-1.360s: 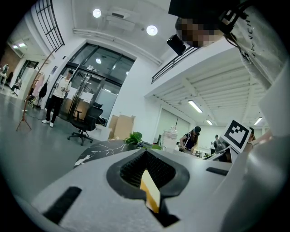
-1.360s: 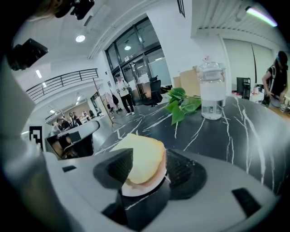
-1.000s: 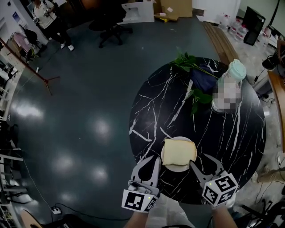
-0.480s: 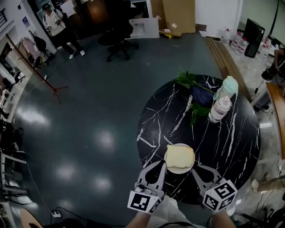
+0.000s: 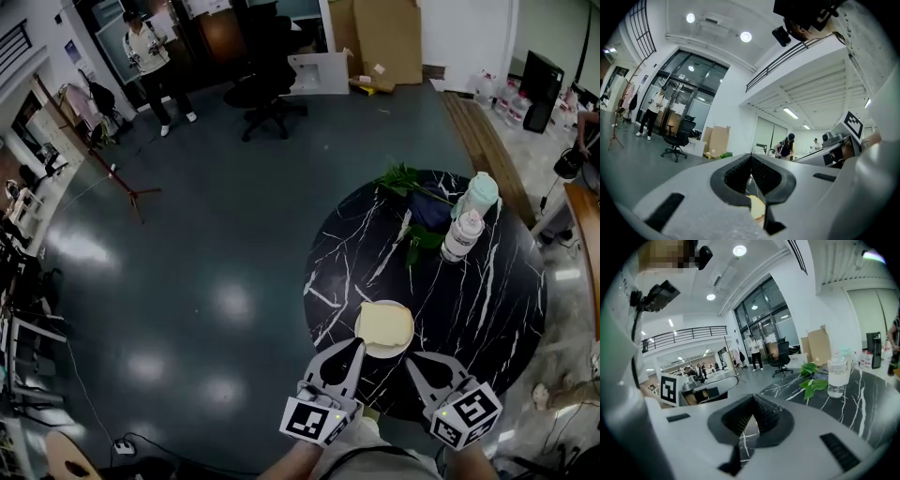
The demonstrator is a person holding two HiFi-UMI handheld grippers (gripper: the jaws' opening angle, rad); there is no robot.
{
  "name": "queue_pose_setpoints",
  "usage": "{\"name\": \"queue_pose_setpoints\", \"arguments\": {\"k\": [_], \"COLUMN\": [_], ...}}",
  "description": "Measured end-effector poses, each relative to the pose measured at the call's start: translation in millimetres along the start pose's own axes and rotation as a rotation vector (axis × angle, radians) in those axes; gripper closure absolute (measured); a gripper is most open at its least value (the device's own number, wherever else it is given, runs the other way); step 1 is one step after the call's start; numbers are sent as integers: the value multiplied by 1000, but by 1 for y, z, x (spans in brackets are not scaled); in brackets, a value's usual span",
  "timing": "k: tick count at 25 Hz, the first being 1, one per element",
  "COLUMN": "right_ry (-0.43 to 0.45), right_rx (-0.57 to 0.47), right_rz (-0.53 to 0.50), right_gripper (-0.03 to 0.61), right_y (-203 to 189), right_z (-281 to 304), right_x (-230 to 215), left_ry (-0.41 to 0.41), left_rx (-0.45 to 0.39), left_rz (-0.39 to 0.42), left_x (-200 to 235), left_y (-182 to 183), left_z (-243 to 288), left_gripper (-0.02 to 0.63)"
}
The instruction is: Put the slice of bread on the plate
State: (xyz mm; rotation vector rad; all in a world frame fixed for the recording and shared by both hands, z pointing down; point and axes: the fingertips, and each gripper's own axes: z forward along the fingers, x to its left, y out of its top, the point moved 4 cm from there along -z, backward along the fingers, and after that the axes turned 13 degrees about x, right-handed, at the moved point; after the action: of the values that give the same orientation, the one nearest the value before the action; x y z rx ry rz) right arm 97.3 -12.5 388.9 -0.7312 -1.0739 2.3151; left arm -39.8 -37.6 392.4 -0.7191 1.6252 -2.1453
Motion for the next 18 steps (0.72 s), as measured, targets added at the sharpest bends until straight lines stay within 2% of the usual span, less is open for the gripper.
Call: {"name": "queue_pose_setpoints", "arguments": {"k": [4,18], "right_ry": [-2,-2], "right_rx": [11,-26], "right_rz": [-67,-130], "right_gripper": [568,568], "right_y": [5,23], "right_z": [-11,-22], "right_x": [12,17], "left_ry": [-12,2], "left_rx": [1,-33], "left_rz": [-11,21], "left_x": [-6,4], "left_y": [7,35], "left_z": [-6,-4], "left_gripper": [605,606]}}
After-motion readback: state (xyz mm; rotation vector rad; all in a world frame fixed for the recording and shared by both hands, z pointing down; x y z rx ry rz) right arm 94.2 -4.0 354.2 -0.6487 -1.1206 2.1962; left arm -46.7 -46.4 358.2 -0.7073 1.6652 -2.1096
